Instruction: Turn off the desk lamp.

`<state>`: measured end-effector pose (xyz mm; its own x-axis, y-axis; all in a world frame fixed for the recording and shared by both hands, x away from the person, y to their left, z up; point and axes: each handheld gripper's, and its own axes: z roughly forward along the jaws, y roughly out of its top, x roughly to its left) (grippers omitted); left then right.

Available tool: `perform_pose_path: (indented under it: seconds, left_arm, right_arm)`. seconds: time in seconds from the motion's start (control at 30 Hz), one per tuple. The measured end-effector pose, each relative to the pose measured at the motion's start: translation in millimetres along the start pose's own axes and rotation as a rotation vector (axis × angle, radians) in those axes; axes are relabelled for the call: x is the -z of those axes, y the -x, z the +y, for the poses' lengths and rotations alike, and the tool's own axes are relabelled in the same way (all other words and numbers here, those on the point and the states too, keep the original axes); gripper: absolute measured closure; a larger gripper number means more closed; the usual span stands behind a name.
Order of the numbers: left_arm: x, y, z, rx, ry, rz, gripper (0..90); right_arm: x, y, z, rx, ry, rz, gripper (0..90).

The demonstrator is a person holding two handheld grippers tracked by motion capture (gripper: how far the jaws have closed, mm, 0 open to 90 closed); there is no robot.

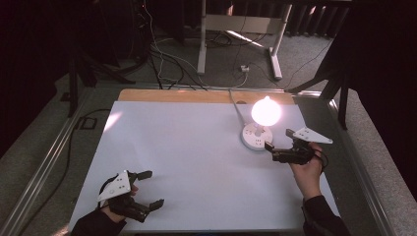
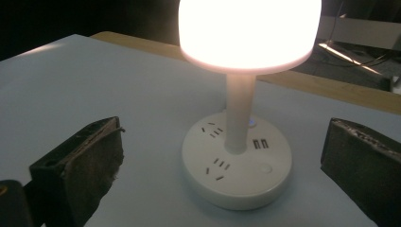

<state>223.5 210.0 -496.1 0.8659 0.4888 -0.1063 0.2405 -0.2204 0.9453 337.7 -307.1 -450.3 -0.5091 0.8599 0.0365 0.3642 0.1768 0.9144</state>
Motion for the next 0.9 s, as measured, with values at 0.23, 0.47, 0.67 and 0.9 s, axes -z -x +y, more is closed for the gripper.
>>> perform_pose_path:
  seconds: [0.23,0.47,0.67,0.9]
  left_arm:
    - [0.0,0.0,-0.1,0.000,0.000,0.001,0.5]
    - [0.0,-0.4,-0.1,0.001,0.000,0.001,0.5]
    - [0.0,-0.4,0.0,0.000,0.000,0.000,0.5]
    - [0.0,-0.7,0.1,0.001,0.001,0.000,0.5]
  right_arm:
    - [-8.9,9.0,-1.2,0.013,-0.035,-0.001,0.0]
    - [-19.7,20.9,-4.5,-0.014,-0.082,0.020,0.0]
    - [-27.1,26.9,-5.7,-0.041,-0.078,-0.021,0.0]
    - [-33.9,30.0,-8.8,-0.056,-0.107,-0.058,7.3]
